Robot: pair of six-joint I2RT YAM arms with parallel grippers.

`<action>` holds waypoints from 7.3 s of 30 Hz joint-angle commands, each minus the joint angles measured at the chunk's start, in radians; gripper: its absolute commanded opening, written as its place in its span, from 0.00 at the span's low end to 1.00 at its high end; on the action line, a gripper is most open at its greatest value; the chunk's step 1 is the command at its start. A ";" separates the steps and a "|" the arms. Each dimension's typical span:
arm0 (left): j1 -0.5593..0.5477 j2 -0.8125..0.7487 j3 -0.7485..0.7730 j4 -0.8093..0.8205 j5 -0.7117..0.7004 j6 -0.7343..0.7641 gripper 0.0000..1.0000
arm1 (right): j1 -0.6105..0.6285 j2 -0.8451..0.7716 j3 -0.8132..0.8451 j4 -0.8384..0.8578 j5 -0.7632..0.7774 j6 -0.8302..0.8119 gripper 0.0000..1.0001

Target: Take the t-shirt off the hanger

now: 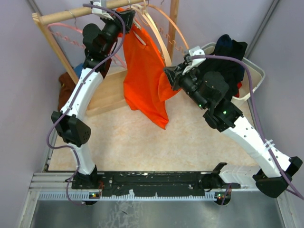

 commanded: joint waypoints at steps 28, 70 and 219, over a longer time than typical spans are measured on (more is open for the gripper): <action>-0.057 0.007 0.132 -0.099 -0.198 0.217 0.00 | -0.003 -0.232 -0.091 0.099 0.189 -0.056 0.00; -0.056 -0.065 0.104 -0.168 -0.193 0.223 0.00 | -0.003 -0.147 -0.080 0.089 0.225 -0.048 0.00; 0.032 -0.251 0.068 -0.540 0.031 -0.009 0.00 | 0.004 0.956 0.505 0.886 -0.043 -0.005 0.33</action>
